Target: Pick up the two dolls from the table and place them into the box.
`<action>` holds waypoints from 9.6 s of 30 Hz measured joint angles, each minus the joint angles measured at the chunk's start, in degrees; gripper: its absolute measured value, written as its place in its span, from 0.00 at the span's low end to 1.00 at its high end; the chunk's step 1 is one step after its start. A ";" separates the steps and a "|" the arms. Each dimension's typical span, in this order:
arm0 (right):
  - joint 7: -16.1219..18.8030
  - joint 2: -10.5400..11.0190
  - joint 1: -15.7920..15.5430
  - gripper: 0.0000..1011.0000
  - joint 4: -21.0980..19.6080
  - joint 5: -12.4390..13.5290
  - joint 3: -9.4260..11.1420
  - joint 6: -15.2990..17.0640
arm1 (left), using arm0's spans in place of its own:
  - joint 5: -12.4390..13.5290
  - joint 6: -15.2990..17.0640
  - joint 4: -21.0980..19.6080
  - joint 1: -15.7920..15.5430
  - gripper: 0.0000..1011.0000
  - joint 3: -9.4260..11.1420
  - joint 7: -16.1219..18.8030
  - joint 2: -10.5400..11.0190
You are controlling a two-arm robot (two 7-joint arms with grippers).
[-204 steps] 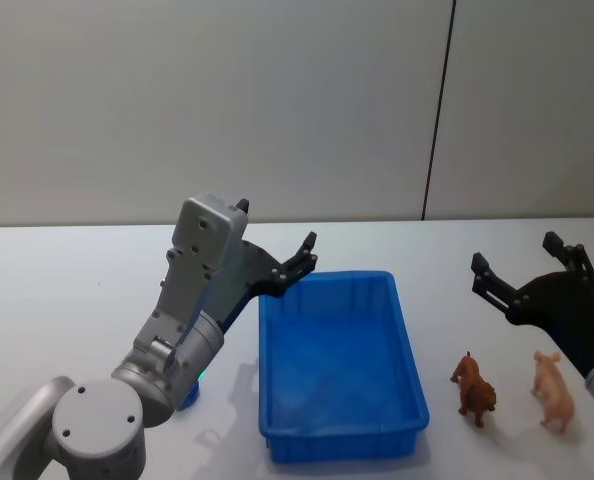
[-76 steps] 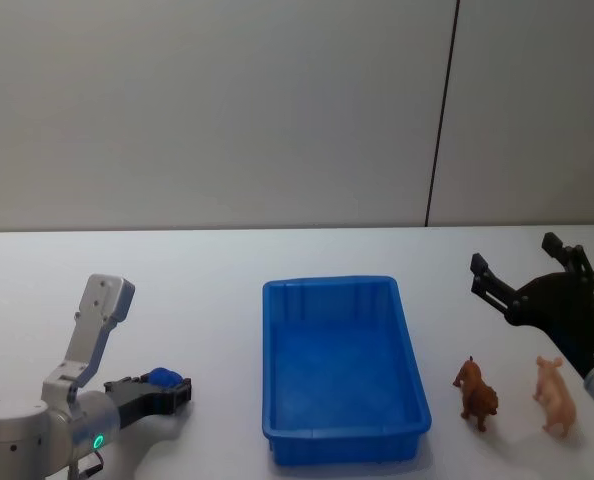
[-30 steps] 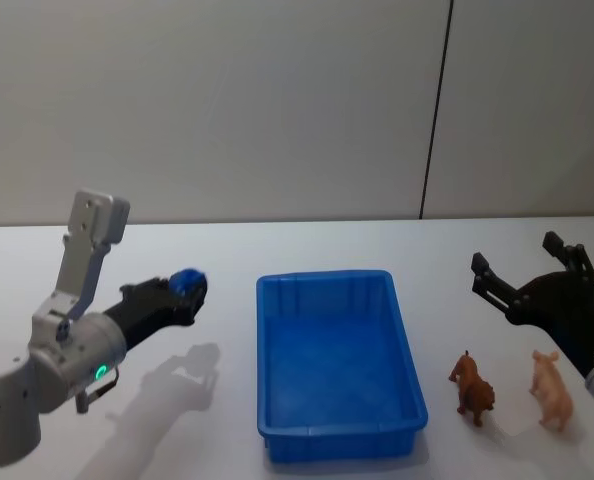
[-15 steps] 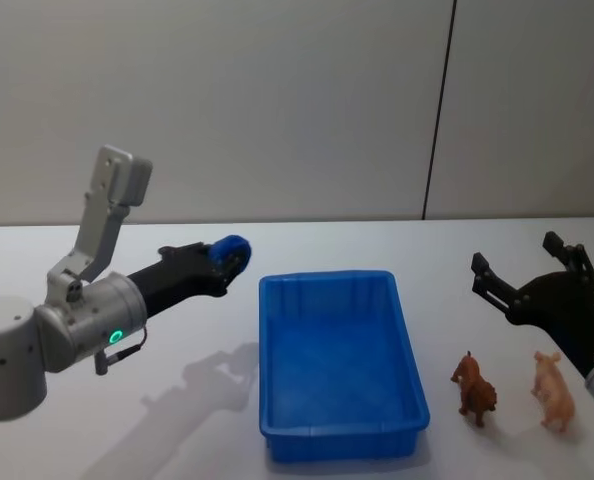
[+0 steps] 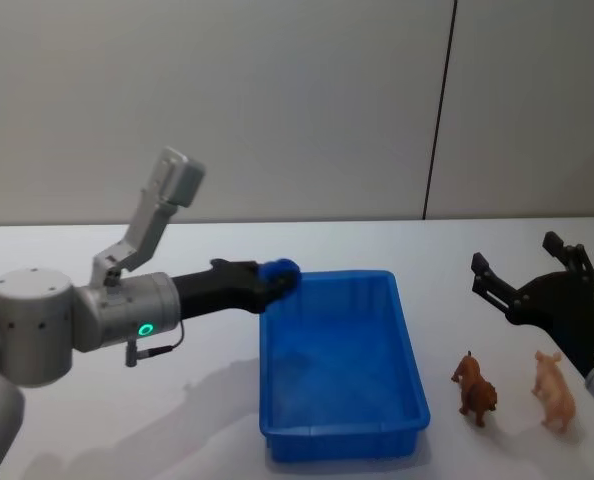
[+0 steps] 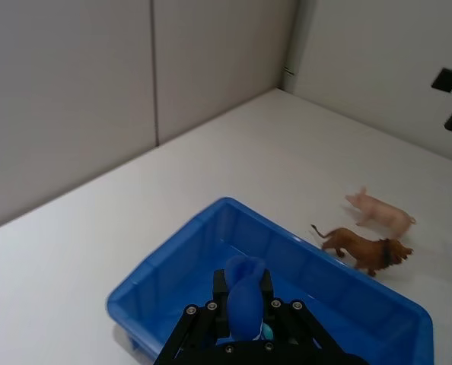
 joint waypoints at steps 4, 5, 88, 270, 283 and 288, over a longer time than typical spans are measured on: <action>0.00 0.00 0.00 0.99 0.00 0.00 0.00 0.00 | 2.75 0.93 5.13 -3.02 0.21 1.44 -5.26 -1.78; 0.00 0.00 0.00 0.99 0.00 0.00 0.00 0.00 | 3.03 1.00 6.03 -3.55 0.21 1.67 -5.84 -2.09; -7.78 9.11 -11.12 0.99 -9.60 4.87 6.34 13.92 | -18.96 -12.80 -17.69 15.34 0.99 -4.84 29.99 7.54; 23.04 -10.34 18.86 0.99 13.02 6.65 -2.41 35.82 | -22.61 -18.68 -26.91 23.72 0.99 -7.27 48.17 11.12; 15.52 -2.80 8.06 0.99 0.32 14.73 3.17 35.72 | -22.61 -18.68 -26.91 23.72 0.99 -7.27 48.16 11.11; 12.26 1.64 1.11 0.99 -5.48 18.23 6.53 36.06 | -22.61 -18.68 -26.91 23.72 0.99 -7.27 48.16 11.11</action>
